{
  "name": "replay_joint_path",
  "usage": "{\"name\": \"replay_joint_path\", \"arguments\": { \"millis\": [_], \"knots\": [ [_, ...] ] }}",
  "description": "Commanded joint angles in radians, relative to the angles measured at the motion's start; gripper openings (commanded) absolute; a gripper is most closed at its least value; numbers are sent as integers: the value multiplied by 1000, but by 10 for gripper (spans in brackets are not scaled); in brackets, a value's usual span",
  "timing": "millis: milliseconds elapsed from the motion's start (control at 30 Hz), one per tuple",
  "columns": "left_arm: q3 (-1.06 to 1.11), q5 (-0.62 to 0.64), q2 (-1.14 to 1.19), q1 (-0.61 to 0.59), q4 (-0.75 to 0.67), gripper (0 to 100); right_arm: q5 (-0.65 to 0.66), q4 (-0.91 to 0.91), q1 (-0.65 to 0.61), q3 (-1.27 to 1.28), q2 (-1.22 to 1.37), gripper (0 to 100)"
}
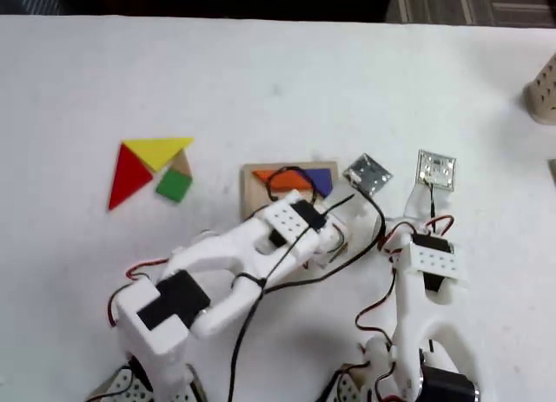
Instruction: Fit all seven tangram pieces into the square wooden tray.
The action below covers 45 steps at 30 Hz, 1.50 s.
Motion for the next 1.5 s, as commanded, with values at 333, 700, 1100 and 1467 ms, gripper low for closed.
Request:
{"name": "replay_joint_path", "arguments": {
  "millis": [333,700,1100,1467],
  "knots": [
    [-35,5,-163,-42,121,20,12,-22,-12,-8,-31,62],
    [-35,8,-125,-254,81,20,12,-22,-12,-8,-31,62],
    [-78,9,10,-90,-3,20,12,-22,-8,-8,-33,62],
    [-87,11,8,-58,-48,20,12,-22,-10,-8,-33,62]
  ]
}}
